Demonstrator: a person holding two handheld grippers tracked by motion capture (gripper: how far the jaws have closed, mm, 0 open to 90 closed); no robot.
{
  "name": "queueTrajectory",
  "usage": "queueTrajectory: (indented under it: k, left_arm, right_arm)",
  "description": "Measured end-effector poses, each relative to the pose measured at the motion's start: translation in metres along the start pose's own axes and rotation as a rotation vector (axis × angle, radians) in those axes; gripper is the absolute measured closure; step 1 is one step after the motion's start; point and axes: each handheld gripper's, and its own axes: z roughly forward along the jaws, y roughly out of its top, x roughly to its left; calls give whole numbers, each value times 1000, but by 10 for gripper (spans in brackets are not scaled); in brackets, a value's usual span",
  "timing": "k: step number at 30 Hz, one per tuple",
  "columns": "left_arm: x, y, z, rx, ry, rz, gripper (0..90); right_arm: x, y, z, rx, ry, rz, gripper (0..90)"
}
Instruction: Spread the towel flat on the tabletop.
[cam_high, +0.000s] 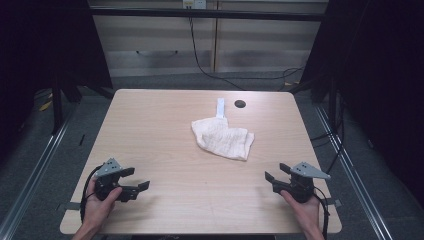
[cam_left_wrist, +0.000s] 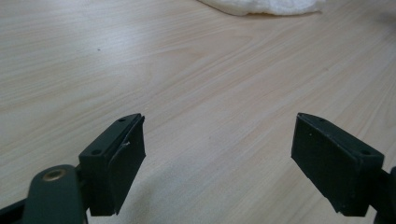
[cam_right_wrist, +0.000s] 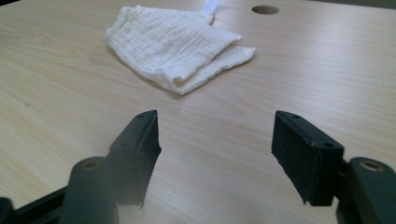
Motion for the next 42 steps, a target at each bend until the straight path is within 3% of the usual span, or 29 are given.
queueTrajectory:
  k: [3, 5, 8, 10, 12, 14, 15, 19, 23, 24, 25, 27, 30, 35, 40, 42]
  left_arm:
    - [0, 1, 1, -2, -11, 0, 173]
    - [0, 1, 2, -3, -11, -2, 174]
    - [0, 1, 3, 2, -11, -1, 174]
    - [-1, 1, 3, 3, -11, 2, 174]
    - [-1, 1, 3, 7, -12, 9, 173]
    - [-2, 1, 3, 7, -14, 16, 173]
    - [-2, 1, 2, 9, -11, 19, 173]
    - [-4, 1, 0, 1, -15, 28, 173]
    - [-3, 1, 2, 6, -15, 27, 173]
    - [-3, 1, 2, 7, -17, 26, 173]
    - [-3, 0, 2, 7, -18, 25, 173]
    - [-3, 1, 3, 16, -14, 35, 173]
    - [-6, 0, 2, 16, -19, 43, 173]
    - [-4, 0, 1, 24, -32, 39, 172]
    - [-1, -1, -3, 8, -17, 24, 170]
    - [0, -1, -3, 5, -9, 20, 170]
  right_arm:
    - [-1, 1, 3, -10, 9, 11, 323]
    - [-4, 8, 10, 21, 39, 36, 327]
    - [-1, 17, 20, 68, 72, 26, 313]
    - [1, 21, 23, 72, 87, 30, 302]
    - [4, 31, 31, 93, 136, 19, 307]
    - [4, 35, 33, 102, 152, 12, 307]
    - [1, 45, 37, 116, 183, 7, 312]
    - [1, 64, 45, 86, 214, 5, 390]
    - [7, 71, 60, 90, 250, 1, 342]
    - [11, 69, 73, 118, 303, 14, 367]
    - [11, 69, 73, 118, 303, 14, 367]
    - [18, 68, 93, 194, 292, -35, 388]
    - [19, 74, 107, 242, 301, -40, 395]
    - [12, 94, 119, 268, 308, -33, 370]
    - [7, 96, 135, 286, 298, -19, 351]
    - [9, 95, 145, 321, 284, -46, 361]
